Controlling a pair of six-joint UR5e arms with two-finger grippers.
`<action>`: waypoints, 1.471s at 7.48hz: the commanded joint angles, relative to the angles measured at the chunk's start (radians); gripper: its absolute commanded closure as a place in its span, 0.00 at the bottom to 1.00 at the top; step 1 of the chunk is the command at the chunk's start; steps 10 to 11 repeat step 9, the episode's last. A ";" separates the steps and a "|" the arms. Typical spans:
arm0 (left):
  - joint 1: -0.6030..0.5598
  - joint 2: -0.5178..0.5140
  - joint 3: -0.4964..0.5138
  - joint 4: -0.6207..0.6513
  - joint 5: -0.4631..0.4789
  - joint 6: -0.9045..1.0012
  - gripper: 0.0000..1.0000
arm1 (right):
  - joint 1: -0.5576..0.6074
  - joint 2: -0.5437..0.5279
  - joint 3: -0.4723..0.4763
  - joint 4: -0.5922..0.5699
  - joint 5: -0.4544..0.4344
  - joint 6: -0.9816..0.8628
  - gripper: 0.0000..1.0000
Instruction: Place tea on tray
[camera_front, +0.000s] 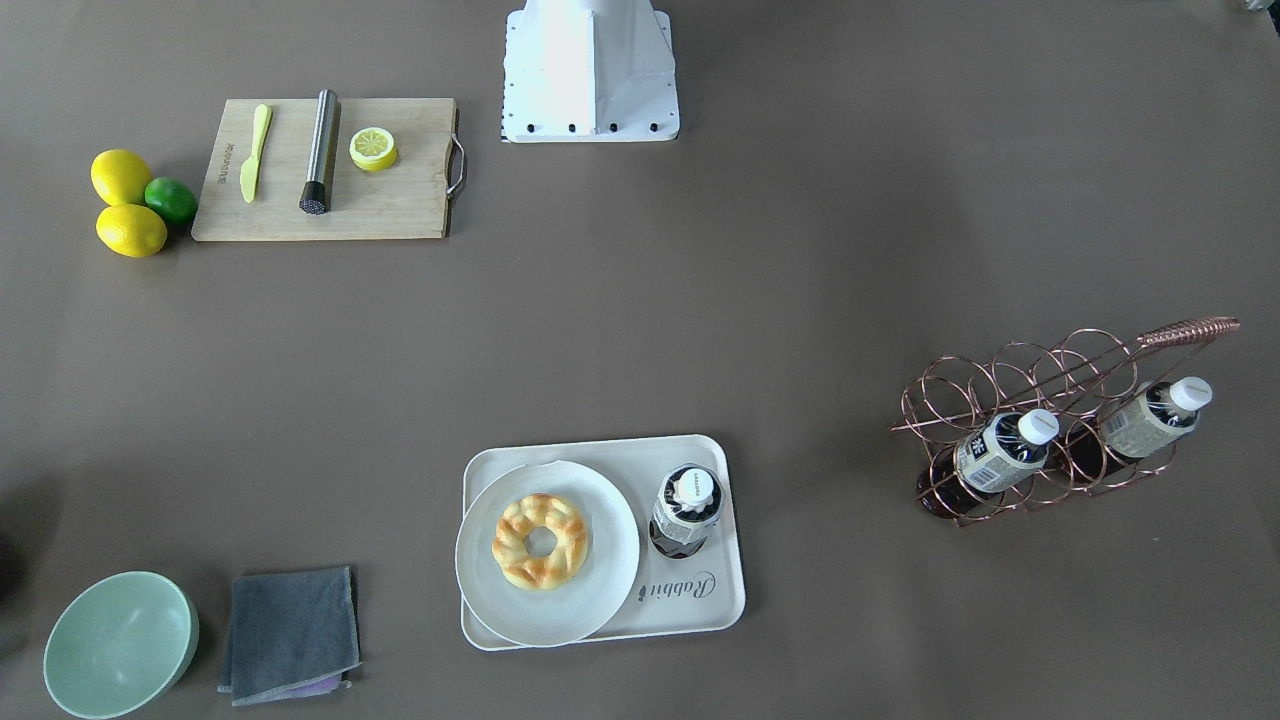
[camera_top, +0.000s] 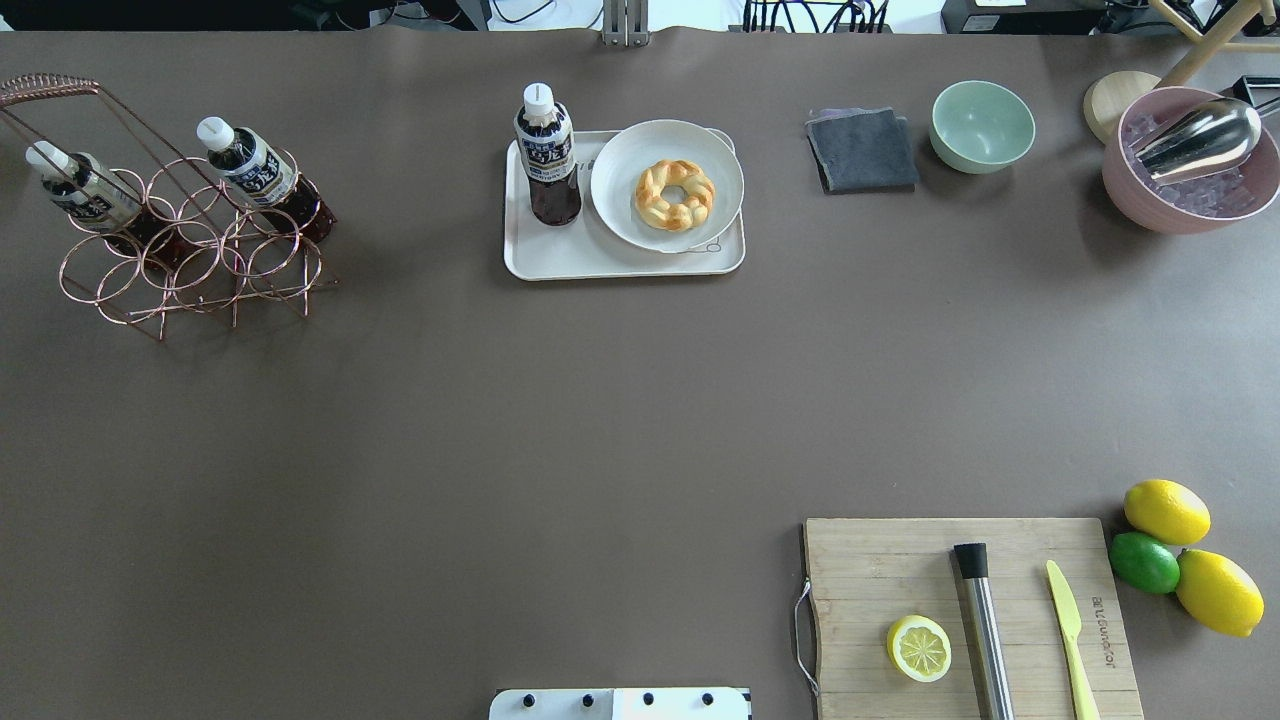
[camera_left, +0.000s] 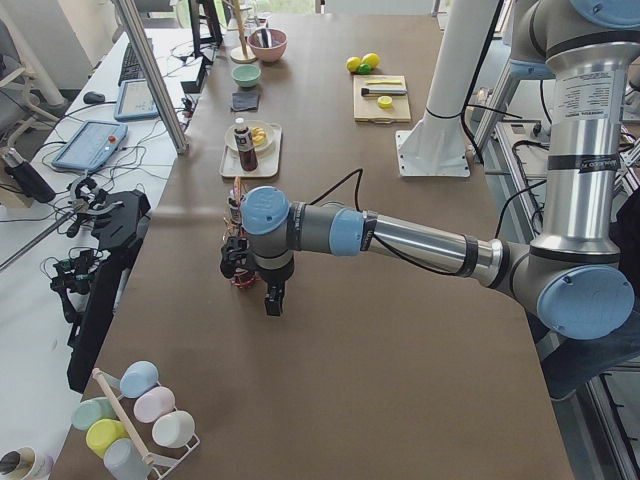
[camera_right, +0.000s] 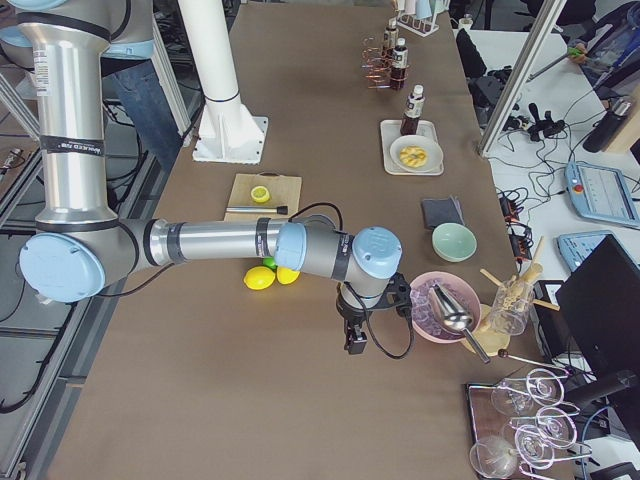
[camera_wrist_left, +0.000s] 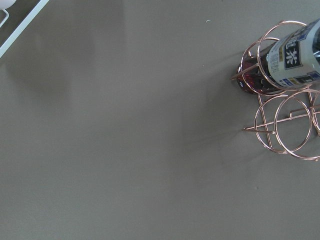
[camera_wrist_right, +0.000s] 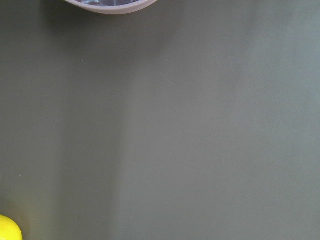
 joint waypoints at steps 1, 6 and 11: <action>-0.007 0.005 -0.040 -0.001 0.002 -0.002 0.03 | 0.000 0.001 0.017 -0.013 0.006 0.006 0.00; -0.044 0.005 -0.042 -0.005 0.006 0.001 0.03 | -0.003 0.010 0.045 -0.013 -0.009 0.004 0.00; -0.042 0.004 -0.040 -0.007 0.006 0.001 0.03 | -0.003 0.010 0.043 -0.011 -0.012 0.004 0.00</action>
